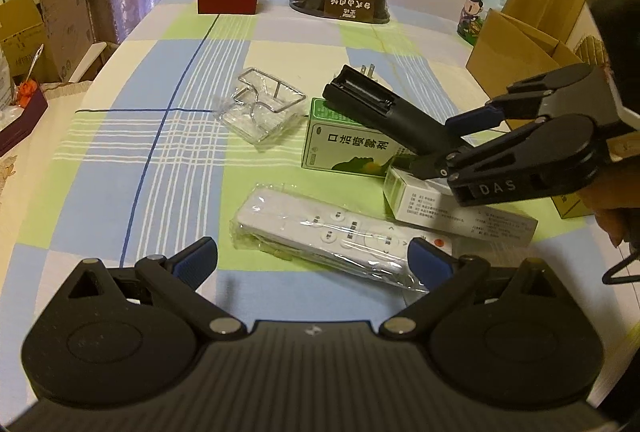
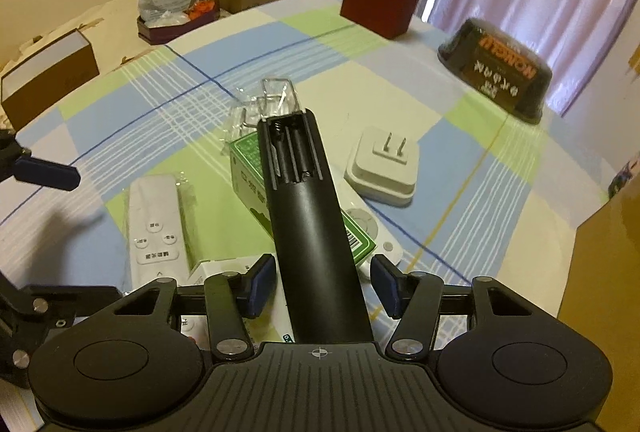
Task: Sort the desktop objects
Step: 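Grasp the black remote-like tube with the right tool, then grasp a white medicine box with the left tool while the right lifts the black tube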
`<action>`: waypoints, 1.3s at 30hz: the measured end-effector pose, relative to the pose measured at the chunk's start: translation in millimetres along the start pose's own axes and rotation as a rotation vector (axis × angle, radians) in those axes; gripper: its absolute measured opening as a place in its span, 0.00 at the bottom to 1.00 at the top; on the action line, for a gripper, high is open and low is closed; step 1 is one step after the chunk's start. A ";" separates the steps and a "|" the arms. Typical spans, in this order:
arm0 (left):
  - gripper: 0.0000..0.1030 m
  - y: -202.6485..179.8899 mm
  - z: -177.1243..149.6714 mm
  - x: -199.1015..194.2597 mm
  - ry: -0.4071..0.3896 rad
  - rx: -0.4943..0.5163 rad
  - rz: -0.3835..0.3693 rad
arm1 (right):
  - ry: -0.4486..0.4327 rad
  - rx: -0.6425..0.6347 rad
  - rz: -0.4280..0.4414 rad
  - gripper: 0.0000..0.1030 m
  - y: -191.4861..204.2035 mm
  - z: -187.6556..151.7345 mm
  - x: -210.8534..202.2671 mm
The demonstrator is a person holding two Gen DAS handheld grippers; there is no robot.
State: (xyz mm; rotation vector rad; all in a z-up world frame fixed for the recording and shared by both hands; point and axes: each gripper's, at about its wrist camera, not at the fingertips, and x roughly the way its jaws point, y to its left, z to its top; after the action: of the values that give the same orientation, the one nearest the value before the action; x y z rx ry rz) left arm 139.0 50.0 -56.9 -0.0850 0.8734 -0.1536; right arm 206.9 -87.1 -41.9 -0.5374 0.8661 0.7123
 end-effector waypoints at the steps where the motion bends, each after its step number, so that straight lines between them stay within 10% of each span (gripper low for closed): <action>1: 0.97 0.2 -0.1 0.1 -0.001 -0.001 0.000 | 0.009 0.013 0.002 0.55 -2.0 0.8 1.7; 23: 0.97 -3.1 -0.9 8.0 -0.006 0.010 -0.022 | -0.004 0.094 0.018 0.37 -15.6 -7.6 -25.9; 39: 0.97 -71.3 14.3 34.8 -0.014 0.307 -0.196 | -0.050 0.198 -0.016 0.37 -49.3 -33.5 -60.6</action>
State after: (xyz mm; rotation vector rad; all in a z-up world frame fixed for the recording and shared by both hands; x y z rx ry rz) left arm 164.9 -26.0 -64.4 0.1155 0.8178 -0.4675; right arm 200.0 -162.5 -3.2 -0.3478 0.8742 0.6152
